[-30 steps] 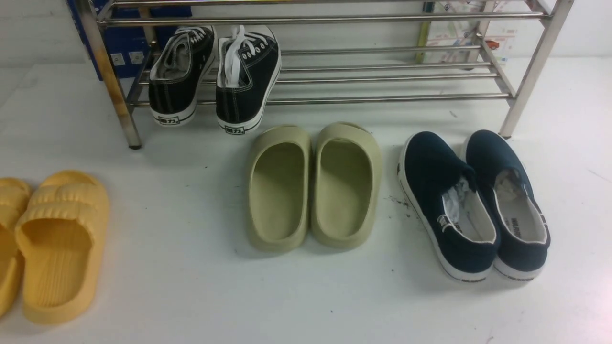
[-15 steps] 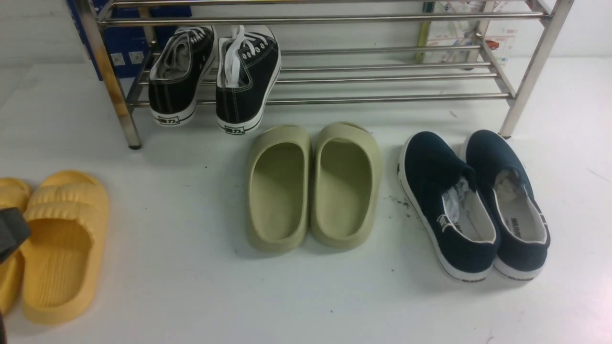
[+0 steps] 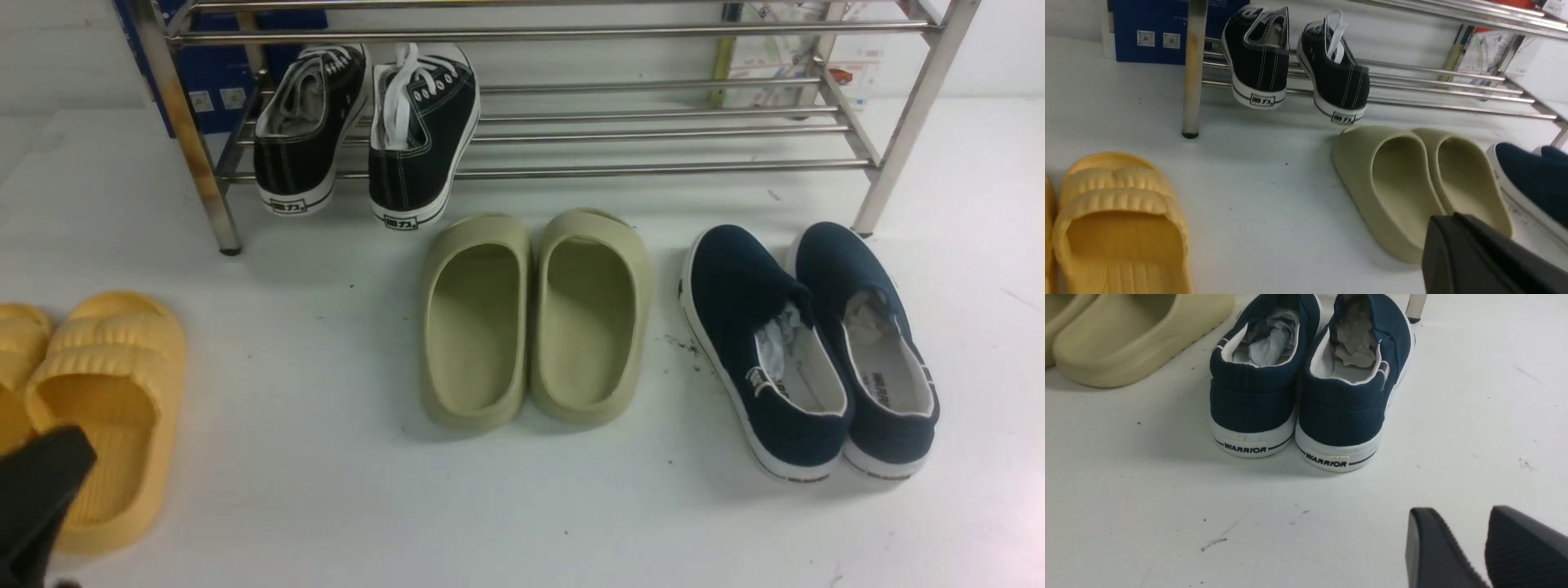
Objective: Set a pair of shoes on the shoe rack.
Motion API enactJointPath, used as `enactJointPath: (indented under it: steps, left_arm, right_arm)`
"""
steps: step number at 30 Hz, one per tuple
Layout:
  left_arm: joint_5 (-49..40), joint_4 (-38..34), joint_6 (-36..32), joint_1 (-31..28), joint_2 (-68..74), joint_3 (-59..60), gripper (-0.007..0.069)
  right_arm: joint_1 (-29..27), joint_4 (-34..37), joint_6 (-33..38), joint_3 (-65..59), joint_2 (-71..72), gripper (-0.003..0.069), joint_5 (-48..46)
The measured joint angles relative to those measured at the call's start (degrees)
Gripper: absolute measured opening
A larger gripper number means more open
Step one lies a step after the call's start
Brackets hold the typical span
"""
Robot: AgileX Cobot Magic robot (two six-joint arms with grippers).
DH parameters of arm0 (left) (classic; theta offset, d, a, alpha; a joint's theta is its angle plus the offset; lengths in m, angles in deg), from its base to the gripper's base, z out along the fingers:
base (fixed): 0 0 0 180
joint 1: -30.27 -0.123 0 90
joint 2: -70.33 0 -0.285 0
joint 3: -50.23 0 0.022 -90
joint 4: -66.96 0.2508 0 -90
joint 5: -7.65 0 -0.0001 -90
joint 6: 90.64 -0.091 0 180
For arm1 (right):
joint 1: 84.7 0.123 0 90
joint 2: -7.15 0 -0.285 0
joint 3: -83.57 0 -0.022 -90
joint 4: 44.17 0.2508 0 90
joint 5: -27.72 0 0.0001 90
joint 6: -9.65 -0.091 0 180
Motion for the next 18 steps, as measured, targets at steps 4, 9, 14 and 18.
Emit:
enactJointPath:
  steps: [4, 9, 14, 18]
  left_arm:
    - [-0.91, -0.04, -1.31, -0.28, -7.56, 10.19, -0.0013]
    - [-8.88, -0.71, -0.94, -1.86, -8.74, 11.31, -0.0013]
    - [-9.00, -0.71, -0.94, -2.31, -8.74, 11.31, -0.0013]
    - [-9.00, -0.71, -0.94, -2.31, -8.74, 11.31, -0.0013]
  right_arm:
    - [0.00, 0.00, 0.00, 0.00, 0.00, 0.0240, 0.00]
    - [0.00, 0.00, 0.00, 0.00, 0.00, 0.0239, 0.00]
    - [0.00, 0.00, 0.00, 0.00, 0.00, 0.0239, 0.00]
    - [0.00, 0.00, 0.00, 0.00, 0.00, 0.0239, 0.00]
